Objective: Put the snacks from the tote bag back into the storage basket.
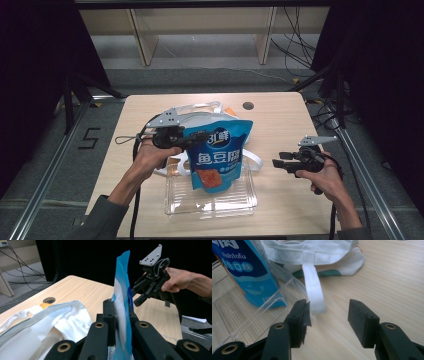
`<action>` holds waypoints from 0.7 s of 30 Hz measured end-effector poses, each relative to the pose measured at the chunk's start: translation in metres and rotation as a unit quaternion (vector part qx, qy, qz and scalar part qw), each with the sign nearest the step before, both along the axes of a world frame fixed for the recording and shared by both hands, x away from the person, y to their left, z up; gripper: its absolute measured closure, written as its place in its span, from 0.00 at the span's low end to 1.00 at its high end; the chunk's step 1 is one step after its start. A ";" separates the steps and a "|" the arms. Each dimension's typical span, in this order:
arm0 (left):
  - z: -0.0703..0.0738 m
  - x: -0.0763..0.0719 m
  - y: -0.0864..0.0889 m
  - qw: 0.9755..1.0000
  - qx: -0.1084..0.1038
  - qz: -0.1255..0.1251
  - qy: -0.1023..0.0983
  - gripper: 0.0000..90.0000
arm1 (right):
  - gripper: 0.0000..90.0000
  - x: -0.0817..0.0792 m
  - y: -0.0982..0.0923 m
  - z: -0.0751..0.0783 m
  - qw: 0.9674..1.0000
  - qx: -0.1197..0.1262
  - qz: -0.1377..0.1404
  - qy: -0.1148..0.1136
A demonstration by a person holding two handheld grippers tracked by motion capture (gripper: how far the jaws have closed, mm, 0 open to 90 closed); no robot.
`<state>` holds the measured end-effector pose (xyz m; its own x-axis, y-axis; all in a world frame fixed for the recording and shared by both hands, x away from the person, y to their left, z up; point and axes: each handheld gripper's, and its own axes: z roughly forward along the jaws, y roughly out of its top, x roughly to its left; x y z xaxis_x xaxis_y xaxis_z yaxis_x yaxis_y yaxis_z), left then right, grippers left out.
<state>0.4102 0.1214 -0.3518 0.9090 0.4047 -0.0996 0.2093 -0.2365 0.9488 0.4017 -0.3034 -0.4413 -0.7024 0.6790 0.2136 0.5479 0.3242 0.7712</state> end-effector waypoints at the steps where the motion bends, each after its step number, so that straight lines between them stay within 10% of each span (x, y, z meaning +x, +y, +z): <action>1: 0.000 0.000 0.002 1.000 0.002 0.001 0.001 0.93 | 0.56 0.000 0.000 0.000 1.000 0.001 0.000 0.001; 16: -0.014 -0.004 0.015 1.000 0.013 -0.007 0.021 0.82 | 0.55 -0.005 -0.003 0.000 1.000 0.009 -0.008 0.028; 21: -0.015 -0.010 0.015 0.999 0.016 -0.017 0.027 0.74 | 0.55 -0.004 -0.006 -0.002 1.000 -0.004 -0.007 0.006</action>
<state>0.4004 0.1362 -0.3669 0.9161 0.3773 -0.1356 0.2504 -0.2744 0.9284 0.3980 -0.3089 -0.4429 -0.6902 0.6909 0.2153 0.5610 0.3229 0.7622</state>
